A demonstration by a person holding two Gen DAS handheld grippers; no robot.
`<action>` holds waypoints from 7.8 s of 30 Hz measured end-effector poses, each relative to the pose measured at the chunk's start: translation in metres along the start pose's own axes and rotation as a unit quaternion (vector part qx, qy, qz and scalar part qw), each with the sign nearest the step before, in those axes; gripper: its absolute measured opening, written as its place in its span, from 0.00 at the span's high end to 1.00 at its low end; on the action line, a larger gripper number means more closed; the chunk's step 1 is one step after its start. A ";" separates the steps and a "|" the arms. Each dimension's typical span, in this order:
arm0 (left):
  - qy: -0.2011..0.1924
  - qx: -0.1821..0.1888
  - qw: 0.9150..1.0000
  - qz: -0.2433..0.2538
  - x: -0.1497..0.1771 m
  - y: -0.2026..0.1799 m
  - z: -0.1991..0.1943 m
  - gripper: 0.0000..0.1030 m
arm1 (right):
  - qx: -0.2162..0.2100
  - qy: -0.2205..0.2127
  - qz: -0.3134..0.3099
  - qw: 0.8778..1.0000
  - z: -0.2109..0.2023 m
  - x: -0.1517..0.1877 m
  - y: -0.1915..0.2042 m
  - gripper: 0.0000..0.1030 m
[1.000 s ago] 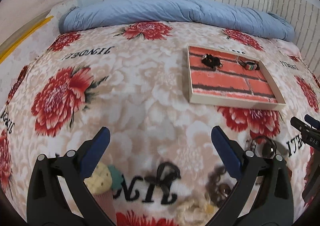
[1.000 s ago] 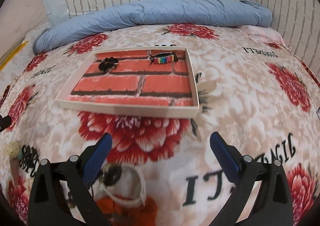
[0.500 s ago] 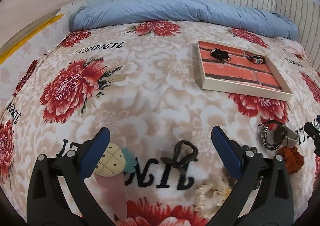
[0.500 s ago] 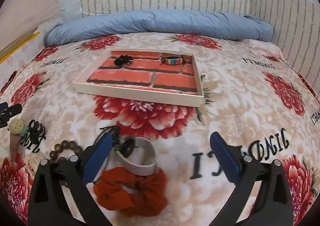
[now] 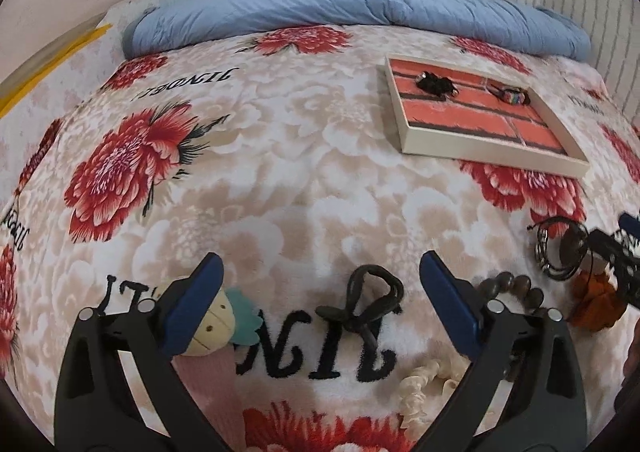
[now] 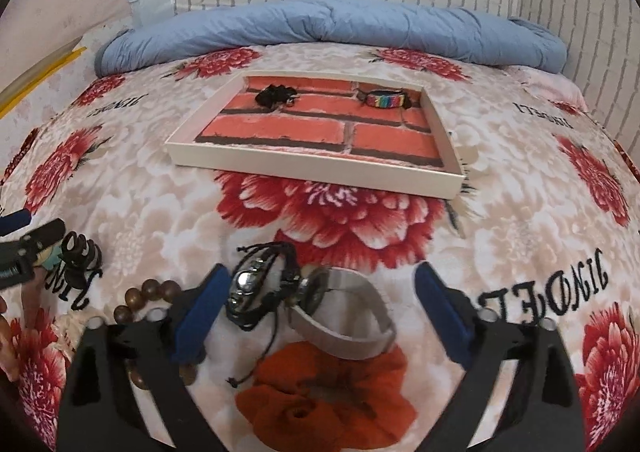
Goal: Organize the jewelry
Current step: 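Move the left tool to the black claw clip while the right tool reaches the black cord bracelet, then close the left tool on the claw clip while the right tool grasps the cord bracelet, then carry the claw clip in the left tool while the right tool carries the cord bracelet to the tray, then open the left tool over the tray while the right tool releases the cord bracelet, then withdraw both tools from the tray toward the remaining items on the bedspread, then move the left tool to the plush ice-cream keychain while the right tool reaches the white-strap watch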
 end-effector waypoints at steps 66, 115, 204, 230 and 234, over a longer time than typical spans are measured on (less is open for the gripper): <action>-0.014 0.076 0.997 -0.005 -0.097 -0.041 0.036 0.67 | -0.011 -0.023 0.030 0.999 0.035 -0.105 -0.035 0.91; 0.049 0.052 0.997 0.027 -0.204 -0.121 0.227 0.52 | 0.010 0.057 0.063 0.996 0.227 -0.170 -0.070 0.90; -0.004 -0.009 0.999 -0.047 0.014 0.040 -0.002 0.05 | 0.072 0.037 0.040 0.996 0.027 0.010 -0.052 0.17; 0.001 -0.024 0.999 -0.033 0.033 0.067 0.016 0.05 | 0.027 0.071 0.048 0.996 0.056 0.020 -0.034 0.73; 0.004 -0.019 0.999 -0.037 0.033 0.071 0.017 0.05 | 0.027 0.069 0.049 0.996 0.057 0.019 -0.033 0.73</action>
Point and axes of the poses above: each gripper's, at about its wrist camera, not at the fingertips, and z roughly the way its jaws point, y to its left, x to its underside, the point moved 1 cm from there along z, roughly the way its jaws point, and after that the axes turned 10 degrees about x, right-handed, at the moved point
